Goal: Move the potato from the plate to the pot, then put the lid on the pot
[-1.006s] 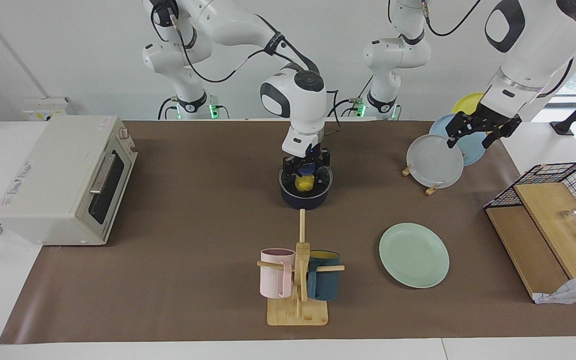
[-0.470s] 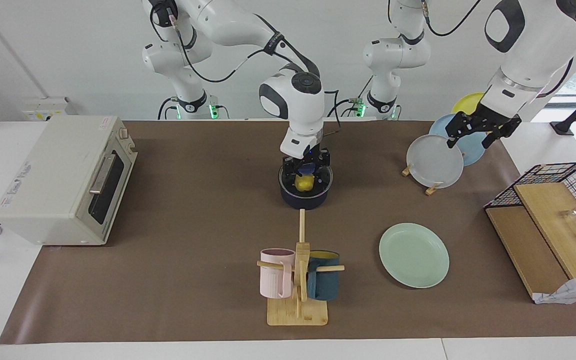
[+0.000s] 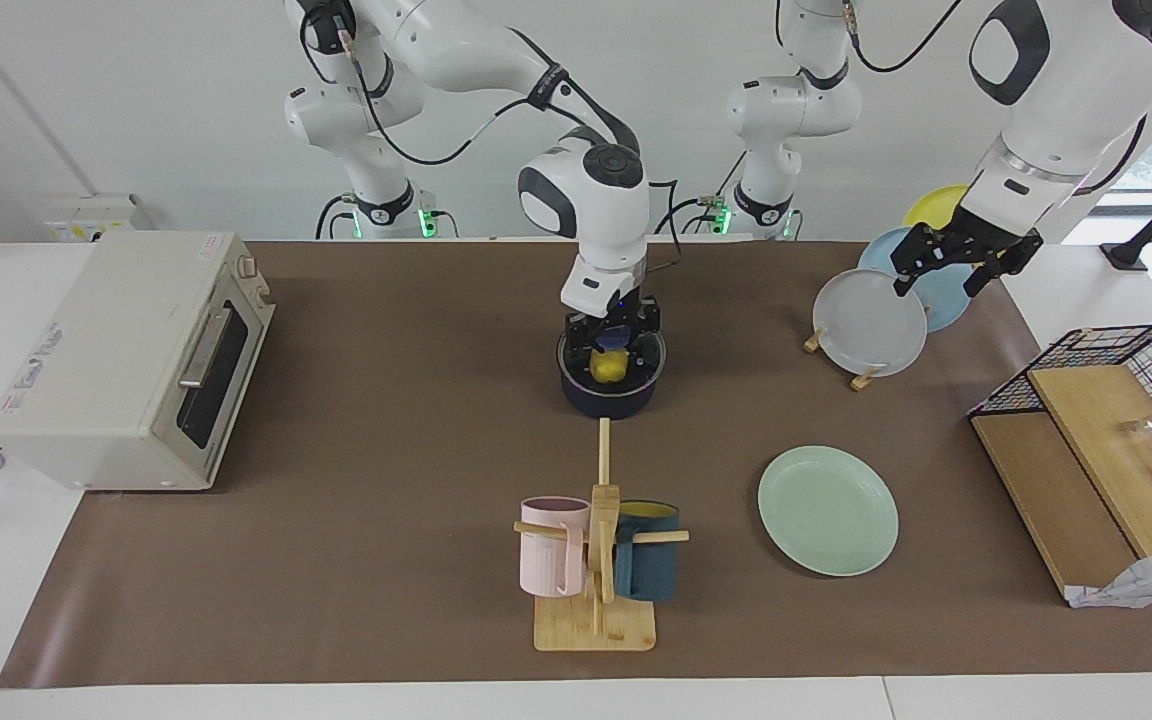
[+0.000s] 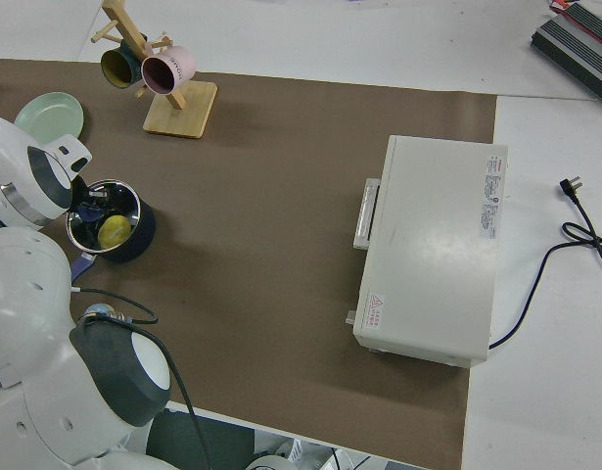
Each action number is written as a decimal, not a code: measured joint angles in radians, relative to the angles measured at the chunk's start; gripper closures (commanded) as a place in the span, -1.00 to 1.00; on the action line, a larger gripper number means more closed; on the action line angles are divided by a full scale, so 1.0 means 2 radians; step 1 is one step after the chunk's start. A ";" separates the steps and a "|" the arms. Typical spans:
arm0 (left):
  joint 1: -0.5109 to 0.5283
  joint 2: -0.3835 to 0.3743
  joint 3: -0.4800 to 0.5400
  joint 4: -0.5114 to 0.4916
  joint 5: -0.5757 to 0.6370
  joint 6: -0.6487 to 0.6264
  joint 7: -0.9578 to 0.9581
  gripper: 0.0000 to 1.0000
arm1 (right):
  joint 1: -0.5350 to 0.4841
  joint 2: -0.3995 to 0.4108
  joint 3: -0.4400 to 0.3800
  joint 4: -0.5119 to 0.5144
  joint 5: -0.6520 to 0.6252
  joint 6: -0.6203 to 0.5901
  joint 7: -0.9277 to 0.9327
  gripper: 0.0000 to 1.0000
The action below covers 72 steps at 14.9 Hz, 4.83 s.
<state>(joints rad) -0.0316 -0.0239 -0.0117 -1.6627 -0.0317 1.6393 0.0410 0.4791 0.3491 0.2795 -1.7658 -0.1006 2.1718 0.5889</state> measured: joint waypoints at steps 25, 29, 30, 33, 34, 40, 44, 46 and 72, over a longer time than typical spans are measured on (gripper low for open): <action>0.000 0.000 0.000 0.000 0.000 0.000 0.000 -1.00 | -0.007 0.013 -0.004 0.053 -0.011 -0.044 0.005 -1.00; 0.000 0.000 0.000 0.000 0.000 0.000 0.000 -1.00 | -0.008 0.009 -0.005 0.075 -0.011 -0.059 0.019 -1.00; 0.000 0.000 0.000 0.000 0.000 0.000 0.000 -1.00 | -0.012 0.005 -0.006 0.077 -0.012 -0.069 0.019 -1.00; 0.000 0.000 0.000 0.000 0.000 0.000 0.000 -1.00 | -0.048 -0.020 -0.007 0.082 -0.013 -0.114 0.007 -1.00; 0.000 0.000 0.000 0.000 0.000 0.000 0.000 -1.00 | -0.067 -0.032 -0.007 0.083 -0.013 -0.128 -0.011 -1.00; 0.000 0.000 0.000 0.000 0.000 0.000 0.000 -1.00 | -0.169 -0.091 -0.008 0.084 -0.013 -0.189 -0.106 -1.00; 0.000 0.000 0.000 0.000 0.000 0.000 0.000 -1.00 | -0.204 -0.122 -0.008 0.084 -0.013 -0.244 -0.153 -1.00; 0.000 0.000 0.000 0.000 0.000 0.000 0.000 -1.00 | -0.215 -0.134 -0.008 0.084 -0.013 -0.267 -0.154 -1.00; 0.000 0.000 0.000 0.000 0.000 0.000 0.000 -1.00 | -0.238 -0.189 -0.069 0.078 0.046 -0.337 -0.206 -1.00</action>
<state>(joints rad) -0.0315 -0.0240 -0.0117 -1.6627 -0.0317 1.6393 0.0408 0.0034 -0.0281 0.1415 -1.6093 -0.0080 1.4985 0.1767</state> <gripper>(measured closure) 0.000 0.000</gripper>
